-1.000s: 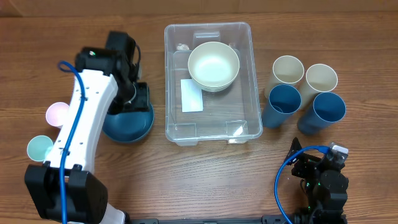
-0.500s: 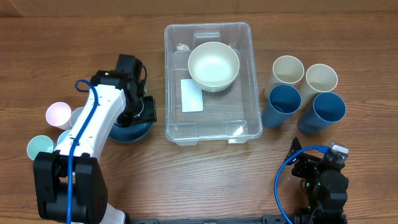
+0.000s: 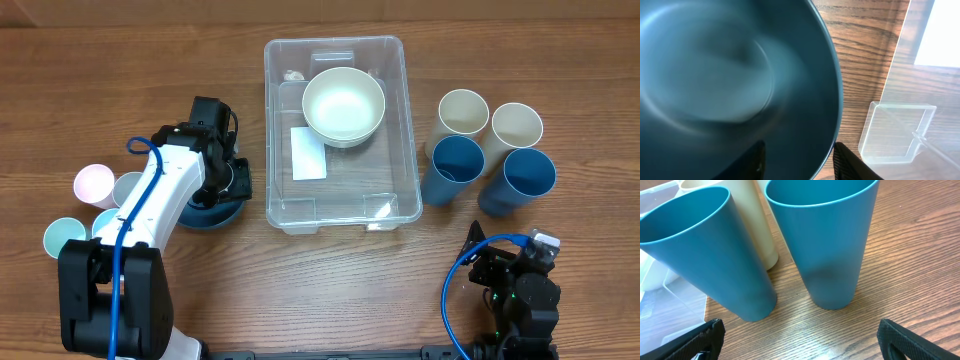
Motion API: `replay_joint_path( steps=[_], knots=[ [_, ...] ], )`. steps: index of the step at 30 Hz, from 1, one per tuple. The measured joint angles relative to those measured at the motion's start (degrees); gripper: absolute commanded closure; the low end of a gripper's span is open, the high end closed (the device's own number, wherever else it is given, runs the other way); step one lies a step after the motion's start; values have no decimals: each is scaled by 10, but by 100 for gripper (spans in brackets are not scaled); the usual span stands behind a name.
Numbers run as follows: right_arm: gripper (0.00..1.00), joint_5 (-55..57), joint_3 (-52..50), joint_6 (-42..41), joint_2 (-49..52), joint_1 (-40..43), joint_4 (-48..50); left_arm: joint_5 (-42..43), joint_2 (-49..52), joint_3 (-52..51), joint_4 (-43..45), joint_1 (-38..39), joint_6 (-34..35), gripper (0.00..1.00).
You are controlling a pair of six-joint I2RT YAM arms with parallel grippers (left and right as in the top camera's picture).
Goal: Pack container
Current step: 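Move the left gripper to the teal bowl and grasp its rim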
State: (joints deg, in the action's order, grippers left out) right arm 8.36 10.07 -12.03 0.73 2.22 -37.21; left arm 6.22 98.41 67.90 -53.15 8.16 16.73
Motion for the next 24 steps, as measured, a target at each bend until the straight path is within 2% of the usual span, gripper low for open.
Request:
replay_joint_path(
  steps=[2, 5, 15, 19, 24],
  knots=[
    [0, 0, 0, 0, 0, 0, 0, 0, 3, 0, 1, 0, -3, 62],
    [0, 0, 0, 0, 0, 0, 0, 0, 15, 0, 4, 0, -5, 69],
    [0, 0, 0, 0, 0, 0, 0, 0, 64, 0, 26, 1, -8, 74],
    [0, 0, 0, 0, 0, 0, 0, 0, 67, 0, 37, 1, -8, 85],
    [0, 0, 0, 0, 0, 0, 0, -6, 67, 0, 47, 1, -13, 91]
  ],
)
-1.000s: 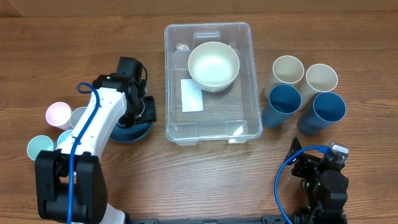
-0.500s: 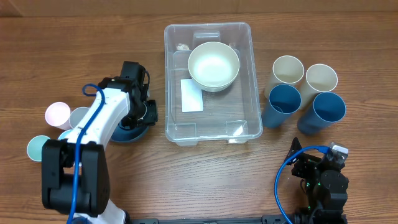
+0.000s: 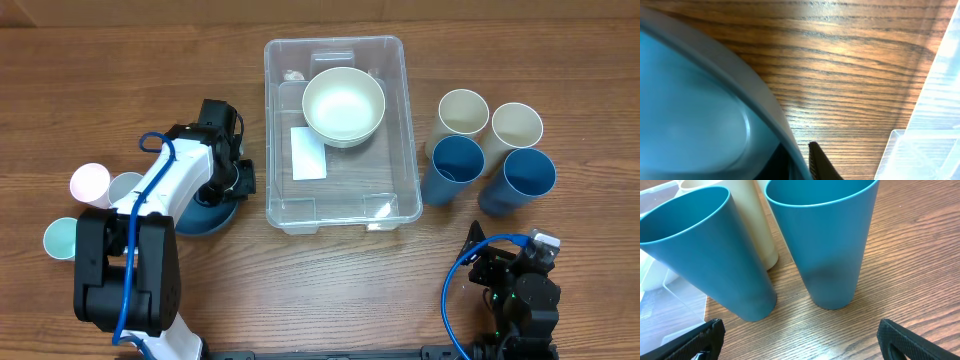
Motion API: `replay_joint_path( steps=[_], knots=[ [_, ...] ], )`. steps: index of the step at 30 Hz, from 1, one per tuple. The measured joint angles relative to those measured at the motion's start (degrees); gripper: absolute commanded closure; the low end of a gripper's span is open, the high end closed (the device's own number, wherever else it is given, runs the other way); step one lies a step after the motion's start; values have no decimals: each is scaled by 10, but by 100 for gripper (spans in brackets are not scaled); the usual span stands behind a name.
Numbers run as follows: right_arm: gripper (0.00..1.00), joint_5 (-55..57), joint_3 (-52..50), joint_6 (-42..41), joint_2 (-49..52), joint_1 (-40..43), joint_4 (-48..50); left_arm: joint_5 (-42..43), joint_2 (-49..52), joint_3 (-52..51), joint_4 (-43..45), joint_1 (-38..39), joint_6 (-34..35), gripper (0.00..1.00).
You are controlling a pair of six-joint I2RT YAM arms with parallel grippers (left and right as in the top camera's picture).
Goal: Pack container
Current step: 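Move the left gripper to the teal bowl and grasp its rim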
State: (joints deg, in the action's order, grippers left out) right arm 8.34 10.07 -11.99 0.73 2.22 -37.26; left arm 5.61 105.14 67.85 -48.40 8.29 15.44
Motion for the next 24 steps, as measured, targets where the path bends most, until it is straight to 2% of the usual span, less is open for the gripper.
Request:
replay_joint_path(
  steps=[9, 18, 24],
  knots=[
    [0, 0, 0, 0, 0, 0, 0, -13, -1, 0, 3, 4, -9, 96],
    [0, 0, 0, 0, 0, 0, 0, -14, -1, 7, 0, 3, -19, 96],
    [0, 0, 0, 0, 0, 0, 0, -9, -1, 50, -29, 3, -25, 96]
  ],
)
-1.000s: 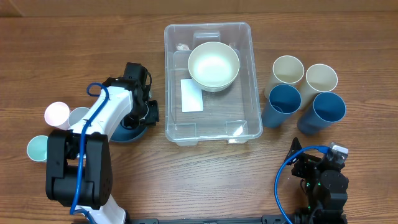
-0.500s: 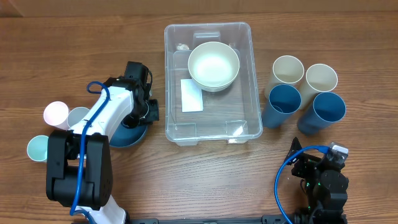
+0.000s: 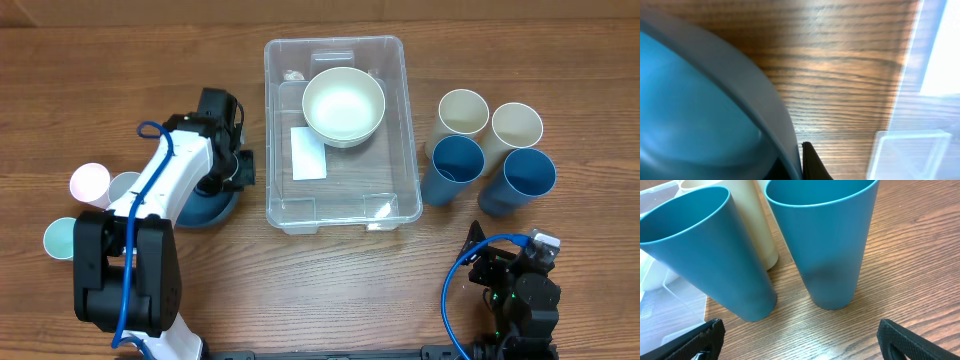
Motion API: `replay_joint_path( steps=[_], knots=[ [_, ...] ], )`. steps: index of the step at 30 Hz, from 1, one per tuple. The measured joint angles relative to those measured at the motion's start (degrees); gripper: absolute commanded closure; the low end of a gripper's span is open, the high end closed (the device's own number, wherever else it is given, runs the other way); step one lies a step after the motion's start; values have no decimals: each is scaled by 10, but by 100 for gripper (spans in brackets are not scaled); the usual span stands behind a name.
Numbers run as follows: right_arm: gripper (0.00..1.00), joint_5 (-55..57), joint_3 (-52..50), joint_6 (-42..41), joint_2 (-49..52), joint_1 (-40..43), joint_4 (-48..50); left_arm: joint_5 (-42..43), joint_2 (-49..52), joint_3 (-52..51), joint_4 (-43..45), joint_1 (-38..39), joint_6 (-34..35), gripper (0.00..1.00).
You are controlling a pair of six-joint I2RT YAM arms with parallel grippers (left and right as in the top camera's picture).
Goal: Pack container
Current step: 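Move the left gripper to the teal bowl and grasp its rim, then carry the teal bowl into the bin and set it on the cream bowls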
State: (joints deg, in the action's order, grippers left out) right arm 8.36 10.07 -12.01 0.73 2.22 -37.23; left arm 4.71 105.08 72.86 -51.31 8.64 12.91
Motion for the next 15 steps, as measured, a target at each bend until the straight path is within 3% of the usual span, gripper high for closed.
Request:
replay_joint_path(
  steps=[15],
  knots=[
    [0, 0, 0, 0, 0, 0, 0, 21, 1, 90, -60, 0, -11, 96]
  ],
)
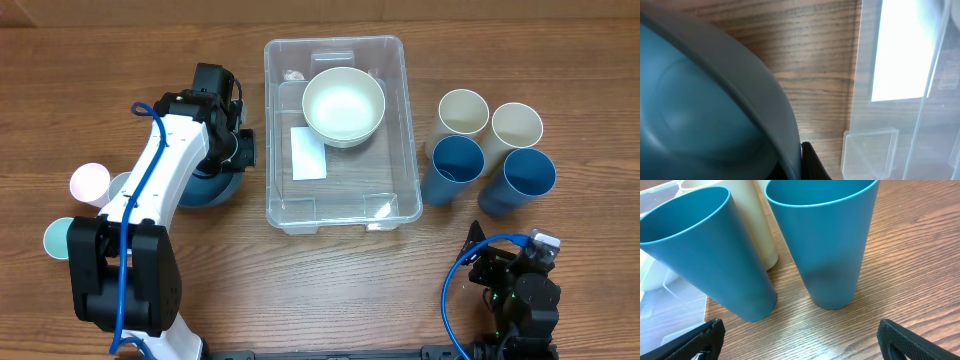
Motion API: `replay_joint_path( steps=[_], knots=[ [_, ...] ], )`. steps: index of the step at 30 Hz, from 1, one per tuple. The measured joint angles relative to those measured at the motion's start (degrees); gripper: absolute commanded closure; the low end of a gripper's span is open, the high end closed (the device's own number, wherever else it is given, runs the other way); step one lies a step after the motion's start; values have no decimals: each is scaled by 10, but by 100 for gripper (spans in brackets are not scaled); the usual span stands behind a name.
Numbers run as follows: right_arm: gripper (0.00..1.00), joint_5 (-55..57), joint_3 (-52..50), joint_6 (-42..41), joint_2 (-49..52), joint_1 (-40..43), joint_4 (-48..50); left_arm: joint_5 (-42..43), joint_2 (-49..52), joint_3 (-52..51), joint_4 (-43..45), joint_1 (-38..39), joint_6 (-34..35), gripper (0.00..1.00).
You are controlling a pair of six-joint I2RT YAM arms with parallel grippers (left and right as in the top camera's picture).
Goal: Pack container
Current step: 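Carry the teal bowl into the bin and set it on the cream bowls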
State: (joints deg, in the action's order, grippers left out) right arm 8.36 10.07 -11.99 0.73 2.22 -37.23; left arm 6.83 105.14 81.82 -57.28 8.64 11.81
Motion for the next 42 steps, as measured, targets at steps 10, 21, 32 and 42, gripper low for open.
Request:
replay_joint_path(
  steps=[10, 21, 32, 42],
  knots=[
    [0, 0, 0, 0, 0, 0, 0, -23, 6, 197, -144, 8, -14, 96],
    [0, 0, 0, 0, 0, 0, 0, -28, 8, 374, -123, 138, -54, 96],
    [0, 0, 0, 0, 0, 0, 0, -27, 128, 375, -2, 216, -151, 96],
    [0, 0, 0, 0, 0, 0, 0, -28, 194, 375, 62, 235, -221, 96]
  ],
)
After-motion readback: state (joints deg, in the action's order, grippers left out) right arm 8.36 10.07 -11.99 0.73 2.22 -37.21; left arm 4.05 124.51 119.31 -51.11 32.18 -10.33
